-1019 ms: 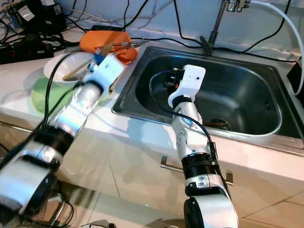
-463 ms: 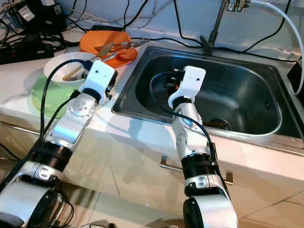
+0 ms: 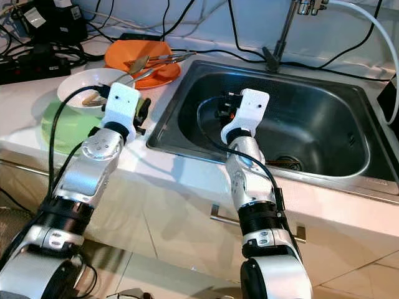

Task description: Kitchen organization

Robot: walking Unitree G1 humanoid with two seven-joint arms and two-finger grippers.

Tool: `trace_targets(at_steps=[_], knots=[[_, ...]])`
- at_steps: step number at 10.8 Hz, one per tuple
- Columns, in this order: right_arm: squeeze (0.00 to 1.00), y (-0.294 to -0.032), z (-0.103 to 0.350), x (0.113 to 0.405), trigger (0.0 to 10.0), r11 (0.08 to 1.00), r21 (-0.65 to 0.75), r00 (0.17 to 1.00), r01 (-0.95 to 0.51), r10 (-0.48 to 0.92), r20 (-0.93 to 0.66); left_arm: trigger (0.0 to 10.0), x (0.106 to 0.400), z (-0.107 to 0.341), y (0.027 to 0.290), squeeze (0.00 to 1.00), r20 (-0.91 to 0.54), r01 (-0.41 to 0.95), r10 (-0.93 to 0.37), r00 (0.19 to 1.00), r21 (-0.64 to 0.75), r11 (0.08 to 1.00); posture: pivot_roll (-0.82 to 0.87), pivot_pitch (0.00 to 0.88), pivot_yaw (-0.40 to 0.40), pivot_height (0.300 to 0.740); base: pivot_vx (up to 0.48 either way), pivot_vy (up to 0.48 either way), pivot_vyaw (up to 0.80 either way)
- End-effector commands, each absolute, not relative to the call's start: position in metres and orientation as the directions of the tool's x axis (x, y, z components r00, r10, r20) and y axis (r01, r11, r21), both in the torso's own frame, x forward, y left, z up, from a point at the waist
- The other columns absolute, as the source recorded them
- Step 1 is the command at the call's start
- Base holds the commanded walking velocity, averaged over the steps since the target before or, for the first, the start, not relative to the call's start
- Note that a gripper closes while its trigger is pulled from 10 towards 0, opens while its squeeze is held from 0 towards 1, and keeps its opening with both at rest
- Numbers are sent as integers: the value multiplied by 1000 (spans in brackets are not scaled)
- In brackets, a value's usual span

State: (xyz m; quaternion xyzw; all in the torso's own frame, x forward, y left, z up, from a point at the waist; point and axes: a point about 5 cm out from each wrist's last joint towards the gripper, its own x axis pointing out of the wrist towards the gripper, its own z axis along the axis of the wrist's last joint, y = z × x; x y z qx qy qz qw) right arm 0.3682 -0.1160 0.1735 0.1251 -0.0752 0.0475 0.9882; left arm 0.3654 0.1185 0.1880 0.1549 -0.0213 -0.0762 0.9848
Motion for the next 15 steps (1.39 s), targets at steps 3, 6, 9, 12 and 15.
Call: trace_targets(at_steps=[3,6,9,12,15], knots=[[0,-116,173,369,10000,964,240,984,-112,74,163,10000,359,190,122,0,12,131,-139,990,267,955,130,16,7,740,0,0,0],[0,-115,172,369,10000,962,246,984,-116,77,159,10000,355,194,128,0,31,95,-107,994,257,962,134,15,5,740,0,0,0],[0,-115,171,369,10000,961,249,985,-118,80,156,10000,349,193,137,0,29,45,-53,998,228,973,139,17,2,740,0,0,0],[0,-113,170,370,10000,960,252,985,-122,85,153,10000,343,193,146,0,25,1,-6,1000,213,977,148,18,0,740,0,0,0],[0,-112,169,370,10000,959,253,985,-124,88,150,10000,336,194,152,0,28,-32,27,999,206,978,151,19,-2,740,0,0,0]])
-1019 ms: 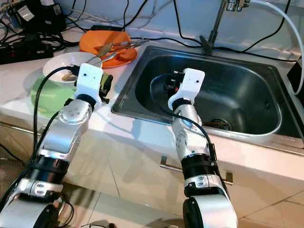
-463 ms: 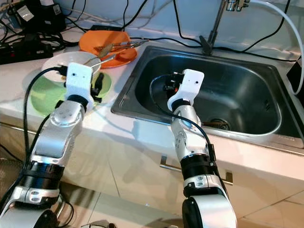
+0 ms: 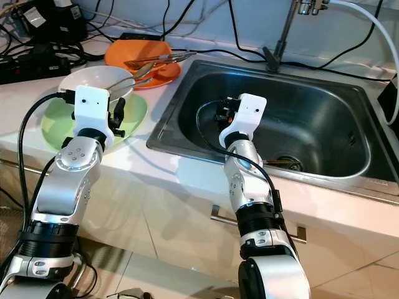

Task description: Kitchen organization

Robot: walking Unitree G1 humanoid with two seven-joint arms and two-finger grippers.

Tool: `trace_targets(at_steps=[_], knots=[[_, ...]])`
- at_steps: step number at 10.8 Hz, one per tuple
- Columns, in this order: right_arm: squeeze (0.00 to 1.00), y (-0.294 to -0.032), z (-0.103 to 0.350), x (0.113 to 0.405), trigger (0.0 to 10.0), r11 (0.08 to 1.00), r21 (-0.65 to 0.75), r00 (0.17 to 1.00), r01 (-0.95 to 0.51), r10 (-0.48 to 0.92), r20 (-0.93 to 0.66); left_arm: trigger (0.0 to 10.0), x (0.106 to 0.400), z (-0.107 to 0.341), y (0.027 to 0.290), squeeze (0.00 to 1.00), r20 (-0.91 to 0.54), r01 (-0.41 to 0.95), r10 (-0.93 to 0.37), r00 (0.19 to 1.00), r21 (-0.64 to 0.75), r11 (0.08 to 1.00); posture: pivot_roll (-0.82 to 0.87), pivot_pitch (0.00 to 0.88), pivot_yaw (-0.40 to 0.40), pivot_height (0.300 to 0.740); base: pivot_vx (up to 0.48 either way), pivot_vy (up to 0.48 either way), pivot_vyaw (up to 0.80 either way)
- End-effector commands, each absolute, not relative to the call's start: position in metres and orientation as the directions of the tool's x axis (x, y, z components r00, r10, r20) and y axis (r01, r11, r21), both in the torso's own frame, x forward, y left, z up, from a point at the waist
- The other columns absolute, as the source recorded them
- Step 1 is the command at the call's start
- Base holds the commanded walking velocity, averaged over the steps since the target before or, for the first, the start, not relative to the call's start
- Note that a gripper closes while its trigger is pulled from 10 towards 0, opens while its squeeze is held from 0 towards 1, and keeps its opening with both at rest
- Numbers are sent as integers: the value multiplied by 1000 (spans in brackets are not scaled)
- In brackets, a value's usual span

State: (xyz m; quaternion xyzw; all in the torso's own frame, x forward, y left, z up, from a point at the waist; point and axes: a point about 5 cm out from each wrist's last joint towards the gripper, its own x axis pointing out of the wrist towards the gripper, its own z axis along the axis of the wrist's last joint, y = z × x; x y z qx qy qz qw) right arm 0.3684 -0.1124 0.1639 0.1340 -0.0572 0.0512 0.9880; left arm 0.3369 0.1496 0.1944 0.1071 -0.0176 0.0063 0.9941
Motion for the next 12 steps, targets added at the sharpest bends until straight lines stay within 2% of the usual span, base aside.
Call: trace_targets(at_steps=[1,3,4,5,6,8,9,10,12], knots=[[0,-112,169,370,10000,959,254,985,-123,87,149,10000,334,199,154,0,51,-43,32,998,224,974,154,18,-2,740,0,0,0],[0,-112,168,370,10000,959,257,985,-122,86,148,10000,332,213,140,0,123,35,-74,990,290,956,158,15,-2,740,0,0,0],[0,-111,168,371,10000,958,258,985,-122,86,149,10000,330,220,122,0,154,127,-207,966,414,901,159,16,-3,740,0,0,0],[0,-111,168,371,10000,958,260,986,-119,83,148,10000,330,216,108,0,133,184,-306,943,559,809,158,14,-1,740,0,0,0],[0,-111,168,370,10000,958,260,986,-118,82,147,10000,334,211,104,0,101,191,-322,941,624,757,153,11,2,740,0,0,0],[0,-112,167,370,10000,958,262,986,-113,76,148,10000,343,201,100,0,44,177,-336,941,783,597,137,3,14,740,0,0,0],[0,-112,166,370,10000,958,264,986,-112,75,148,10000,355,200,95,0,45,138,-319,947,837,529,134,0,14,740,0,0,0],[0,-112,166,369,10000,958,264,986,-114,76,149,10000,363,204,93,0,60,106,-316,947,869,484,130,0,16,740,0,0,0],[0,-112,166,369,10000,958,264,985,-115,76,154,10000,377,214,91,0,106,53,-308,946,884,465,118,0,22,740,0,0,0]])
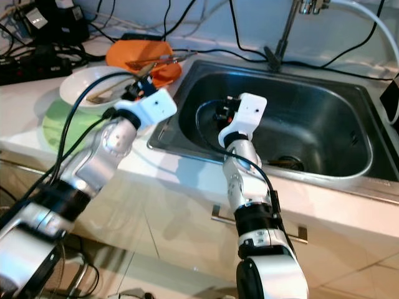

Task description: Kitchen organization

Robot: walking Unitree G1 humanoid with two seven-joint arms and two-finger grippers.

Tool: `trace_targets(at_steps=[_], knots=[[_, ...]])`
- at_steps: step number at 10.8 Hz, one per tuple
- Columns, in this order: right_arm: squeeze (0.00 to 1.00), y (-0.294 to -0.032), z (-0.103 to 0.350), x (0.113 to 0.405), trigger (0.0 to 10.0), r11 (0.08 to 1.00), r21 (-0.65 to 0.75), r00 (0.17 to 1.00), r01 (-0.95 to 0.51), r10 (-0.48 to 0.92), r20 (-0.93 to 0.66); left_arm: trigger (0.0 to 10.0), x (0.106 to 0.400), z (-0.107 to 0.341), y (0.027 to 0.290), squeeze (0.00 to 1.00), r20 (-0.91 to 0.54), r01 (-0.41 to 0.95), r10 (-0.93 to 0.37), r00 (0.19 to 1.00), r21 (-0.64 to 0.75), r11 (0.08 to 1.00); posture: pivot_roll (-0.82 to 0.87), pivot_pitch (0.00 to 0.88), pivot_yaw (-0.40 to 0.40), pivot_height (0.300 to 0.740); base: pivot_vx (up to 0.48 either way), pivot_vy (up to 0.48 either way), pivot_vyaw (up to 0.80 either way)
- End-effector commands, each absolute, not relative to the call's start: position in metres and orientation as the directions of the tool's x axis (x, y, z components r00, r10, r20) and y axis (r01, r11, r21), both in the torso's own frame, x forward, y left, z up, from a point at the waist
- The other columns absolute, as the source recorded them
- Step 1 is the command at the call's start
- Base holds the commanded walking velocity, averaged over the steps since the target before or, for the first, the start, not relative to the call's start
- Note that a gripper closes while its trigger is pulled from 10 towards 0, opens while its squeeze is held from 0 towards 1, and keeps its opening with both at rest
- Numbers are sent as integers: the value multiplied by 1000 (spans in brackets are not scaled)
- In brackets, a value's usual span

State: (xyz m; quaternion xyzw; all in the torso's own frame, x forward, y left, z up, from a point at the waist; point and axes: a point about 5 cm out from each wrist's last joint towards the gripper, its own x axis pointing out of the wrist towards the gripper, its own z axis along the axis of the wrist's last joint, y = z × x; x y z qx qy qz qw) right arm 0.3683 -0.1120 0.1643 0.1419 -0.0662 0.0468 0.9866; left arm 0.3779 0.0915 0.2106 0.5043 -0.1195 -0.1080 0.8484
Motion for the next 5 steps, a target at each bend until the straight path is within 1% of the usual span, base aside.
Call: trace_targets(at_steps=[1,5], knots=[[0,-112,166,368,10000,958,265,985,-114,73,157,10000,386,217,87,0,112,45,-307,945,886,461,108,0,25,740,0,0,0],[0,-114,163,365,10000,958,265,986,-108,68,153,10000,401,215,84,0,94,43,-285,954,897,440,93,4,21,740,0,0,0]])
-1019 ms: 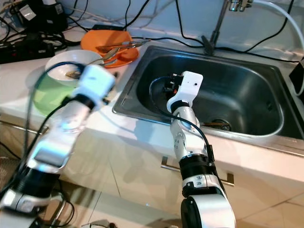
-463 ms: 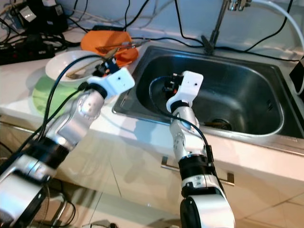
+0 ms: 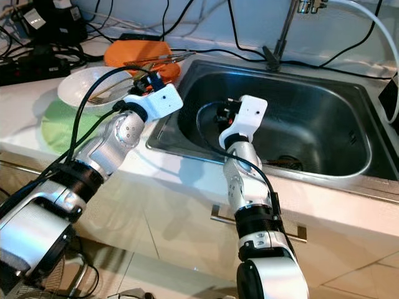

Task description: Kitchen organization

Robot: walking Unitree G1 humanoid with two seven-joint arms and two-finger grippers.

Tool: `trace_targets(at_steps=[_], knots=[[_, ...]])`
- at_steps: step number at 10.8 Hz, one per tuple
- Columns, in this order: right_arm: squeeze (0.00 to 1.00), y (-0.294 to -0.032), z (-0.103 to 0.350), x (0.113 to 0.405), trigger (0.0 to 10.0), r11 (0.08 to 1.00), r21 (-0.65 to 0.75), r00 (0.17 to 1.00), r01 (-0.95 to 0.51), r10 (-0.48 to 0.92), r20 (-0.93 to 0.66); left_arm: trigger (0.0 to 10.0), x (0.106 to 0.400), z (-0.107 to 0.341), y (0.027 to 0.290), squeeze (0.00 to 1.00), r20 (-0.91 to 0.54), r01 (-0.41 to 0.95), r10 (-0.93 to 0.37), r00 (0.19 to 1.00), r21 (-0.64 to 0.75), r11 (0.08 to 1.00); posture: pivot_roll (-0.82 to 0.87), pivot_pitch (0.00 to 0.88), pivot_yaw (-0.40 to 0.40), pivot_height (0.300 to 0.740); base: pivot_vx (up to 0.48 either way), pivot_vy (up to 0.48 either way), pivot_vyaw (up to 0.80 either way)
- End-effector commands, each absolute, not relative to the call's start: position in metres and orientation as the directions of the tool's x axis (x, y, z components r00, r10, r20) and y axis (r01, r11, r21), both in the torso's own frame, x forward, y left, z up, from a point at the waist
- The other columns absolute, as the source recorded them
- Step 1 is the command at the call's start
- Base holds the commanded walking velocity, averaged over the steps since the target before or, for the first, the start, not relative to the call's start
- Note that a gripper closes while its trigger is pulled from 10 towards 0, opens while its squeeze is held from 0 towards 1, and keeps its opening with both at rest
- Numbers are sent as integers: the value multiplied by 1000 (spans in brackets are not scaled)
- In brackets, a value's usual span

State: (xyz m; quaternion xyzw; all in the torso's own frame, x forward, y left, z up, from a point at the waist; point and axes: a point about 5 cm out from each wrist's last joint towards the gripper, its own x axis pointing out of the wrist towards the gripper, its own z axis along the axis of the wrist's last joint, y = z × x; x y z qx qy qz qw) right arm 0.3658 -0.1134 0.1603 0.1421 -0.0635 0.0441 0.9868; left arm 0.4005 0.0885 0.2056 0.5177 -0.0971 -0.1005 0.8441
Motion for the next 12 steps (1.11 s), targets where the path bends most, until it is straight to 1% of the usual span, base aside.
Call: trace_targets(at_steps=[1,3,6,7,8,12], knots=[[0,-115,162,365,10000,959,264,986,-105,67,151,10000,404,215,87,0,96,32,-262,960,896,443,92,10,20,740,0,0,0],[0,-115,161,364,10000,958,267,987,-102,65,145,10000,408,217,92,0,103,5,-222,970,898,439,92,17,22,740,0,0,0],[0,-116,160,363,10000,959,267,988,-97,61,140,10000,411,215,95,0,96,3,-201,975,896,444,89,22,20,740,0,0,0],[0,-116,160,363,10000,959,266,988,-96,60,140,8196,412,214,97,0,91,4,-191,977,895,446,88,22,19,740,0,0,0],[0,-117,160,363,10000,959,266,988,-95,59,140,0,413,213,100,0,86,3,-178,980,895,447,88,20,18,740,0,0,0],[0,-118,160,364,10000,960,265,989,-92,57,137,0,414,212,99,0,81,5,-174,981,895,447,88,17,15,740,0,0,0]])
